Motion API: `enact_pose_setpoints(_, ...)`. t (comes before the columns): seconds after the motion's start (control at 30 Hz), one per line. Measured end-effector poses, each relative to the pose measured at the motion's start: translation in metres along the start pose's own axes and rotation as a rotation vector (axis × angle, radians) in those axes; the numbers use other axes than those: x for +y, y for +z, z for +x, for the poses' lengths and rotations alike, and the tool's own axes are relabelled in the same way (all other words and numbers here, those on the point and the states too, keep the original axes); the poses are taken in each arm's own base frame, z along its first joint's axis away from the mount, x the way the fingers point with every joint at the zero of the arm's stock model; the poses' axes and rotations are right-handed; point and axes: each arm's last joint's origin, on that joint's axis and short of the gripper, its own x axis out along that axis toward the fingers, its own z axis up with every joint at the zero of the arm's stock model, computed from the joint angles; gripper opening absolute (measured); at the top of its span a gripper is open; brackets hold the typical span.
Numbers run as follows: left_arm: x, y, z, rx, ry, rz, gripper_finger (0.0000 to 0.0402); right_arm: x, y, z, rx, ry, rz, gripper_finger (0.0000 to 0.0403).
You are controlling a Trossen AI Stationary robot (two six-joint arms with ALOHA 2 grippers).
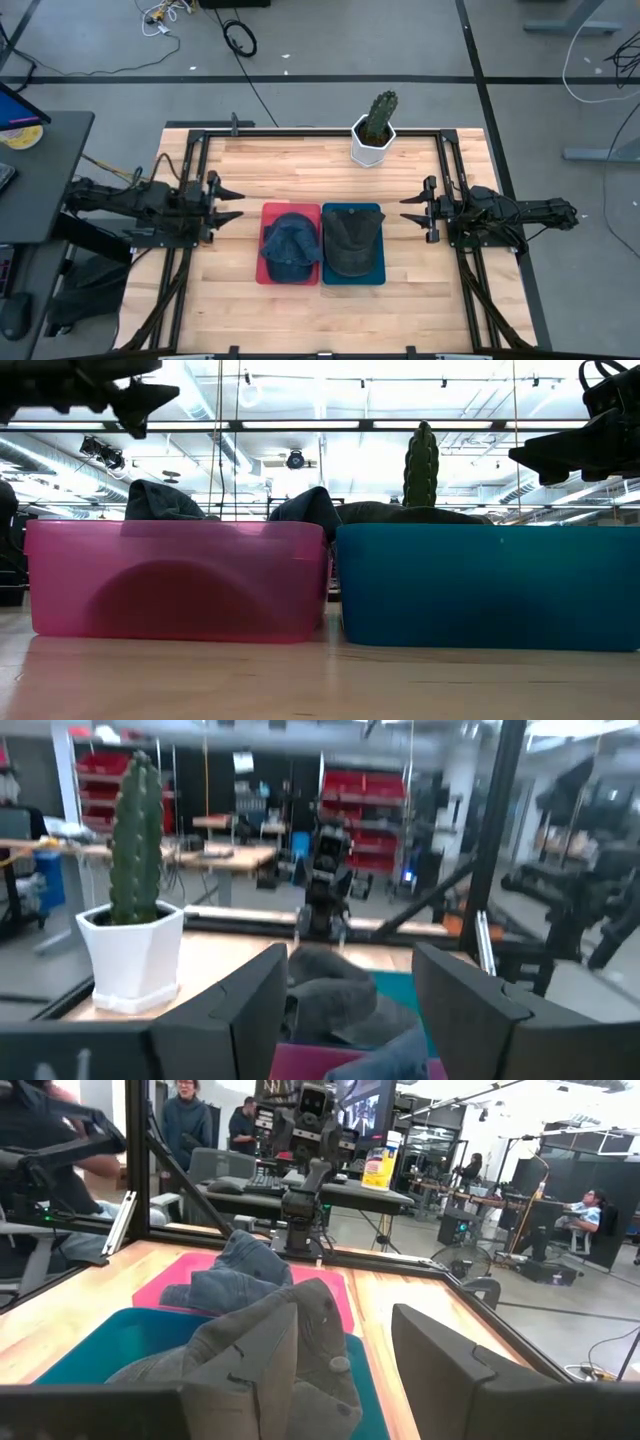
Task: Pick & Place hat
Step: Return to Home Position
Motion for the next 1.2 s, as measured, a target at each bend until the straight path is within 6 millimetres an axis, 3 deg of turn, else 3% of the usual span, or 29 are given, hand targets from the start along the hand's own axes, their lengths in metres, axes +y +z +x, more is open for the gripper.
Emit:
enact_pose_setpoints(0.23, 0.007, -0.027, -0.018, -0.169, -0.011, -0.044, 0.0220, 0.000, 0.000, 0.000, 0.000, 0.000, 0.000, 0.0168)
enact_pose_setpoints(0.43, 0.008, -0.053, -0.013, -0.168, 0.013, -0.069, 0.0220, 0.000, 0.000, 0.000, 0.000, -0.001, 0.000, 0.0168)
enact_pose_setpoints(1.2, 0.008, -0.084, -0.007, 0.146, -0.006, 0.149, 0.0220, 0.000, 0.000, 0.000, 0.000, 0.000, 0.000, 0.0168)
